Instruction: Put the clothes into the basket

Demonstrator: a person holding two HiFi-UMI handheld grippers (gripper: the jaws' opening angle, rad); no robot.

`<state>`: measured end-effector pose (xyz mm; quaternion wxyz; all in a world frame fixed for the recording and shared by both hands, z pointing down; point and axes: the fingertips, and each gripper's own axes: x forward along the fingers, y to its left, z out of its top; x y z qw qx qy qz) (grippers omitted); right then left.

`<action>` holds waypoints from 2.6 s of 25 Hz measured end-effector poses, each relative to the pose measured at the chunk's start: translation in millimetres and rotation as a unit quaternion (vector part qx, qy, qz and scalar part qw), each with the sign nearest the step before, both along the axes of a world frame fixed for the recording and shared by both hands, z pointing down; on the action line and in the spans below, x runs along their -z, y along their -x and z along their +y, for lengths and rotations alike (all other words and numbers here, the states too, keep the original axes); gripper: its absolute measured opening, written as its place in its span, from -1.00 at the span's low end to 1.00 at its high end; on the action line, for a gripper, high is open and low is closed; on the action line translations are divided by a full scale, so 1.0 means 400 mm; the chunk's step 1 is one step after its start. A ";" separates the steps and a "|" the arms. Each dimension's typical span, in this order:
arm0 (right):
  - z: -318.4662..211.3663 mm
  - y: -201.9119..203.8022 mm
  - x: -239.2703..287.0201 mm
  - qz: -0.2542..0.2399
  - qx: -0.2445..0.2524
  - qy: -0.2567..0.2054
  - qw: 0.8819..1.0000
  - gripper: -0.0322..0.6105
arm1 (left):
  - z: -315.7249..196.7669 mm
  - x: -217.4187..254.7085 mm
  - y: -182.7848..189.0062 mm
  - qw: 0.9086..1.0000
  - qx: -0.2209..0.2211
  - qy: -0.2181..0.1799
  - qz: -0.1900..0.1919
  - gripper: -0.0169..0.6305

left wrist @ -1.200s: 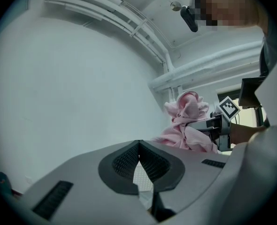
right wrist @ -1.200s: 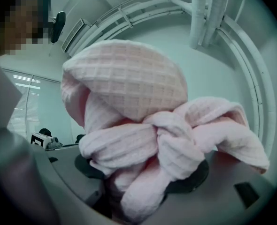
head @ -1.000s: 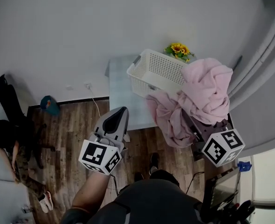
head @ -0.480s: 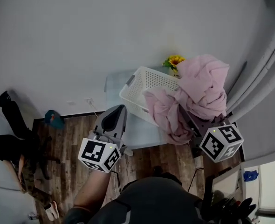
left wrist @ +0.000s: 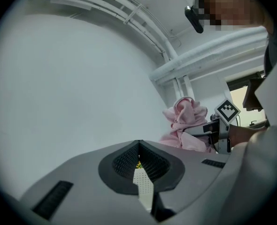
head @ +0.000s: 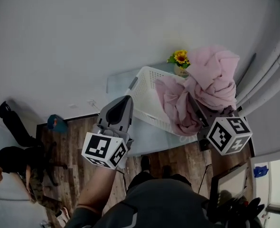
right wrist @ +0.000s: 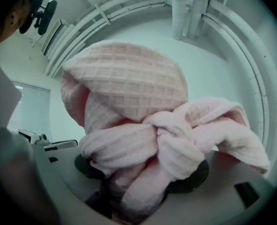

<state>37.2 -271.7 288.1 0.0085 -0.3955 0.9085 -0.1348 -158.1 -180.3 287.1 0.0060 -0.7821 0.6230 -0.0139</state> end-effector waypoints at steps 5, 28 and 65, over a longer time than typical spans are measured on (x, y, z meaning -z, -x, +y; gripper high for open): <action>-0.093 0.045 -0.062 0.011 -0.047 0.037 0.998 0.20 | -0.108 -0.027 0.067 1.000 -0.021 0.013 0.002 -0.92; -0.251 0.139 -0.465 0.118 -0.141 0.258 0.949 0.20 | -0.422 -0.246 0.062 0.989 -0.107 0.105 0.015 -0.92; -0.256 0.113 -0.976 0.190 -0.174 0.518 0.816 0.20 | -0.607 -0.600 -0.009 0.943 -0.126 0.308 0.005 -0.92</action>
